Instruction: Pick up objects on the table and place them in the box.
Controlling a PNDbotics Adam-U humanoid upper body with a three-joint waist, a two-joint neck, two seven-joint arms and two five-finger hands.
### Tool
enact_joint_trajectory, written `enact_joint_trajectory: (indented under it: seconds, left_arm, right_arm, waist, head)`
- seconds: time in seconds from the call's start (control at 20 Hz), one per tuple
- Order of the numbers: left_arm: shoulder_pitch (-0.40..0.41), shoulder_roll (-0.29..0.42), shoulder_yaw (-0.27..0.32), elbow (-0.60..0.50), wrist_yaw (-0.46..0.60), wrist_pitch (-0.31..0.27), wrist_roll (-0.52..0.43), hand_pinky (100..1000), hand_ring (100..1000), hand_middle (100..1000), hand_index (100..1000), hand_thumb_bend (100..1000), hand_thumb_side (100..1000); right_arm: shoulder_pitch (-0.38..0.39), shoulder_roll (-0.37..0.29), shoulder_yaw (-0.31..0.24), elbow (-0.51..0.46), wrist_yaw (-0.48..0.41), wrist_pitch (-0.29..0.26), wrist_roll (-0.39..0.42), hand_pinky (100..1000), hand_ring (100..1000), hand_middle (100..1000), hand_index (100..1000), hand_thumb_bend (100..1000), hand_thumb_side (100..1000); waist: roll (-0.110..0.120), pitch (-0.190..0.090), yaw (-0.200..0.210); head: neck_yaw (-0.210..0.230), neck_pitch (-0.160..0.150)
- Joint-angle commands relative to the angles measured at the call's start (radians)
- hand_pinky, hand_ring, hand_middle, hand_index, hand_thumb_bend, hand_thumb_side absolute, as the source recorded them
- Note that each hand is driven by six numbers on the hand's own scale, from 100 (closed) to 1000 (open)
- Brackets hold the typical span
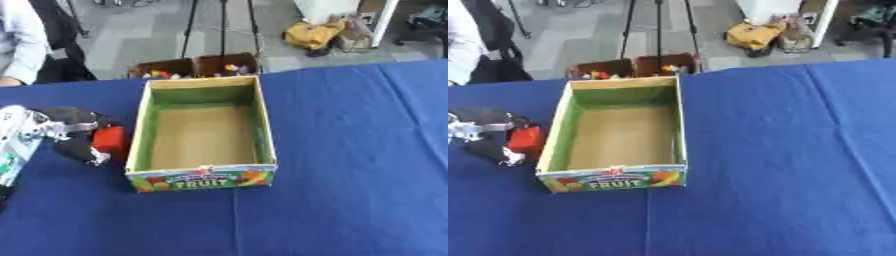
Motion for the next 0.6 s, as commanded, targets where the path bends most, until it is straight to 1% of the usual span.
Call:
enact_joint_trajectory:
  seconds: [0.05, 0.1, 0.3, 0.45, 0.55, 0.6]
  left_arm:
    - [-0.006, 0.015, 0.003, -0.003, -0.001, -0.034, -0.039, 380, 635, 841, 1000, 100, 638]
    - [-0.006, 0.015, 0.003, -0.005, 0.0, -0.033, -0.031, 367, 622, 821, 1000, 100, 649]
    - [-0.005, 0.012, 0.002, -0.008, 0.009, -0.028, 0.009, 335, 595, 761, 991, 100, 600]
    - [-0.005, 0.01, 0.004, -0.006, 0.011, -0.018, 0.038, 287, 556, 684, 886, 100, 537]
    - [-0.005, 0.01, 0.004, -0.004, 0.011, -0.007, 0.057, 272, 544, 655, 836, 100, 519]
    - [-0.006, 0.01, 0.005, -0.004, 0.011, -0.003, 0.064, 261, 535, 626, 788, 100, 498]
  right_arm:
    - [-0.006, -0.009, -0.012, -0.019, 0.003, 0.002, -0.005, 694, 824, 601, 768, 363, 1000]
    - [-0.005, -0.009, -0.012, -0.019, 0.003, 0.003, -0.006, 695, 824, 601, 768, 363, 1000]
    - [-0.004, -0.007, -0.014, -0.019, 0.004, 0.006, -0.007, 696, 824, 599, 766, 362, 1000]
    - [-0.003, -0.006, -0.015, -0.019, 0.005, 0.009, -0.009, 697, 825, 597, 764, 360, 1000]
    - [-0.002, -0.005, -0.015, -0.019, 0.006, 0.011, -0.01, 698, 825, 596, 763, 361, 1000]
    - [-0.001, -0.005, -0.015, -0.019, 0.006, 0.013, -0.01, 698, 825, 596, 762, 361, 1000]
  waist:
    - [0.002, 0.002, -0.003]
    - [0.002, 0.002, -0.003]
    - [0.001, 0.003, -0.004]
    - [0.001, 0.003, -0.004]
    - [0.001, 0.003, -0.003]
    - [0.001, 0.002, -0.003]
  head:
    - [0.004, -0.013]
    - [0.005, -0.014]
    - [0.005, -0.015]
    - [0.005, -0.015]
    - [0.005, -0.015]
    - [0.005, -0.014]
